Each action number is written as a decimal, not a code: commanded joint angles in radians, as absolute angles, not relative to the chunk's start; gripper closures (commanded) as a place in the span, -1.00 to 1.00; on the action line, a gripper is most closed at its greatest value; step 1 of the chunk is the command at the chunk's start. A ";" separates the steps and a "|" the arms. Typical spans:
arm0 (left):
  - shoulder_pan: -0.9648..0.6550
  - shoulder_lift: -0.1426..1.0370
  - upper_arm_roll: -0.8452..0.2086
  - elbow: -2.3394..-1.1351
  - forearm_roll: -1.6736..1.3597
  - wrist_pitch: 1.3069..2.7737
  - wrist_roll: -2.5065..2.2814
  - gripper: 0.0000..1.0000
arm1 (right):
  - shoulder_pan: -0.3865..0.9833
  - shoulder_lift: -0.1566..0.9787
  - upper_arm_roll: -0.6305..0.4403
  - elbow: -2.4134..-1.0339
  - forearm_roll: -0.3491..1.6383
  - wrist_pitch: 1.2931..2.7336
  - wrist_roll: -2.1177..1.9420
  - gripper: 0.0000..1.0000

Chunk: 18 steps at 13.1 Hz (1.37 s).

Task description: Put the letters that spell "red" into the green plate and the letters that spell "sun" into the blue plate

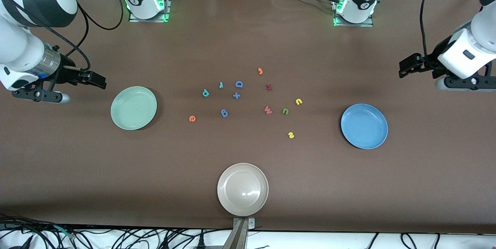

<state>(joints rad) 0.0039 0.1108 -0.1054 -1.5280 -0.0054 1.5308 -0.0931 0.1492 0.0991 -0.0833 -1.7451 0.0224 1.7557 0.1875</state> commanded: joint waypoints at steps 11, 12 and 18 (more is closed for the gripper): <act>-0.222 0.596 -0.100 -1.361 -0.083 1.898 -0.109 -1.00 | 0.337 0.193 -0.075 -1.744 0.088 1.785 0.608 -0.98; -0.253 0.636 -0.095 -1.362 -0.080 1.966 -0.164 -1.00 | 0.344 0.213 -0.075 -1.744 0.147 1.792 0.650 -0.98; -0.354 0.762 -0.097 -1.388 0.049 2.143 -0.375 -1.00 | 0.488 0.320 -0.075 -1.773 0.207 1.883 0.854 -0.97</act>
